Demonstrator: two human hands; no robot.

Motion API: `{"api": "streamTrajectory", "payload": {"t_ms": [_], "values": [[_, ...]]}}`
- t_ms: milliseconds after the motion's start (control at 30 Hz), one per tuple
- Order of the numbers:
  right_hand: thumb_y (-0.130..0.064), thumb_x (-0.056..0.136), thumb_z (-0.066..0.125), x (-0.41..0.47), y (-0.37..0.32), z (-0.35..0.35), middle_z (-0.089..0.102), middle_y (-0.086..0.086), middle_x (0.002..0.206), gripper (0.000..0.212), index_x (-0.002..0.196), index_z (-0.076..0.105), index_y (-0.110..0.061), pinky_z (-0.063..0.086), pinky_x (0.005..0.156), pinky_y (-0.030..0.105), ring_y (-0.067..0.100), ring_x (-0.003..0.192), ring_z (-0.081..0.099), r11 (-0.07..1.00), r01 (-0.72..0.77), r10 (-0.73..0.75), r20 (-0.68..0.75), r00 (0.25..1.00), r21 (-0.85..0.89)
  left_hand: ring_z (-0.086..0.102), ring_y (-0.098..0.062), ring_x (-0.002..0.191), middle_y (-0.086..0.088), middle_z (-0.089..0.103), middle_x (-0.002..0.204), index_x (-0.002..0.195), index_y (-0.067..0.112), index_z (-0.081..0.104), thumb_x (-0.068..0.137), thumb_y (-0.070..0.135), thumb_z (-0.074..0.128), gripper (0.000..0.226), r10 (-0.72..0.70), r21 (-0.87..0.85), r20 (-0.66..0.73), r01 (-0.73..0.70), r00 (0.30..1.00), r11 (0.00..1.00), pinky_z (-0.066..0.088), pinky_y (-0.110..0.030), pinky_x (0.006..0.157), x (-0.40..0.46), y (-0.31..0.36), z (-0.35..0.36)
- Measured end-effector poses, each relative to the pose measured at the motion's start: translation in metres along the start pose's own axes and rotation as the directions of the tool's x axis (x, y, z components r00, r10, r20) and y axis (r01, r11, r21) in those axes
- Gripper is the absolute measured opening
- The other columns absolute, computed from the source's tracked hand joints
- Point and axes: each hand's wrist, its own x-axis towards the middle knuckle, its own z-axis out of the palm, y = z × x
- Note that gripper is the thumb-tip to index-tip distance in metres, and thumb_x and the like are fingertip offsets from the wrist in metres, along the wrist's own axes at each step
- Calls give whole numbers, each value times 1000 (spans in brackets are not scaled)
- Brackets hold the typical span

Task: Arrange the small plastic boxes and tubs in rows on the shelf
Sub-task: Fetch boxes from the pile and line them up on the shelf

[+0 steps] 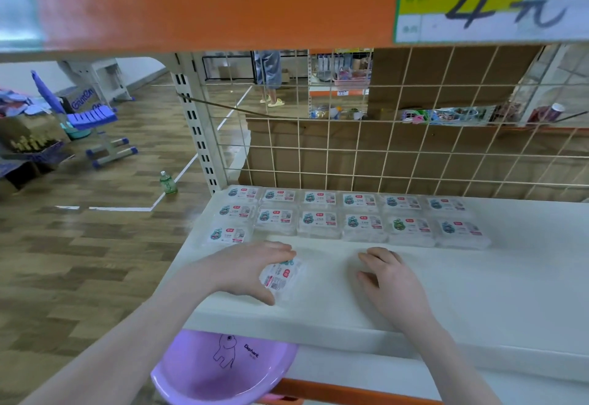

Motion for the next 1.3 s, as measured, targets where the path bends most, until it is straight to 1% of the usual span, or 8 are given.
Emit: {"api": "streamTrajectory", "payload": {"t_ms": [167, 367, 533, 733, 833, 1200, 1267, 1300], "values": [[-26, 89, 57, 1, 1, 1, 55, -1, 127, 34, 121, 62, -15, 37, 97, 27, 19, 119, 46, 1000, -9, 9, 3, 1000, -4, 31, -16, 131, 2, 35, 144, 145, 18, 30, 80, 65, 53, 84, -183, 160, -196, 215, 963, 963, 32, -29, 104, 1, 15, 15], [-25, 89, 57, 1, 2, 3, 55, -2, 127, 33, 120, 62, -15, 37, 96, 27, 19, 119, 46, 1000, -18, 18, -13, 1000, -12, 43, -20, 116, -2, 50, 124, 127, 12, 43, 81, 75, 36, 78, -337, 202, -359, 425, 870, 882, 39, -29, 88, 6, 34, 35], [-24, 88, 58, 1, 2, 4, 57, -2, 125, 31, 118, 64, -15, 38, 94, 28, 20, 117, 48, 1000, -16, 16, -22, 1000, -16, 41, -16, 120, 4, 45, 132, 133, 18, 42, 80, 73, 41, 77, -252, 111, -326, 302, 911, 947, 37, -28, 95, -2, 15, 31], [-20, 85, 63, 2, 3, 6, 60, 1, 119, 29, 112, 67, -12, 42, 91, 30, 24, 112, 52, 1000, -20, 20, -31, 999, -12, 11, -3, 141, 14, 14, 156, 149, 32, 19, 85, 59, 54, 78, 5, 82, -221, 13, 975, 997, 11, -19, 111, -9, -8, 22], [-18, 82, 67, 1, 3, 8, 63, 1, 112, 25, 106, 70, -11, 44, 85, 30, 24, 107, 55, 1000, -27, 26, -62, 998, -13, 12, 0, 142, 15, 14, 156, 148, 34, 22, 88, 55, 52, 71, 68, 77, -201, -53, 977, 996, 10, -14, 109, -6, -10, 22], [-12, 77, 72, 1, 0, 7, 66, 5, 104, 23, 99, 72, -8, 49, 79, 33, 29, 98, 60, 1000, -20, 18, -90, 996, -15, 32, -7, 135, 8, 32, 150, 144, 23, 32, 90, 58, 43, 65, -116, 120, -510, 204, 852, 972, 26, -22, 106, 4, 2, 40], [-11, 75, 73, 1, -2, 6, 67, 5, 102, 23, 98, 72, -8, 50, 77, 34, 29, 96, 61, 1000, -17, 15, -91, 996, -17, 51, -10, 122, 3, 51, 137, 133, 17, 52, 83, 57, 58, 64, -128, 140, -552, 243, 824, 960, 40, -23, 96, 4, 5, 38], [-10, 74, 74, 1, -2, 6, 67, 6, 101, 22, 96, 72, -7, 50, 76, 34, 30, 94, 62, 1000, -11, 9, -94, 996, -21, 62, -11, 105, 1, 64, 120, 118, 15, 65, 72, 56, 71, 62, -115, 158, -578, 249, 808, 956, 49, -22, 83, 3, 7, 36]]}}
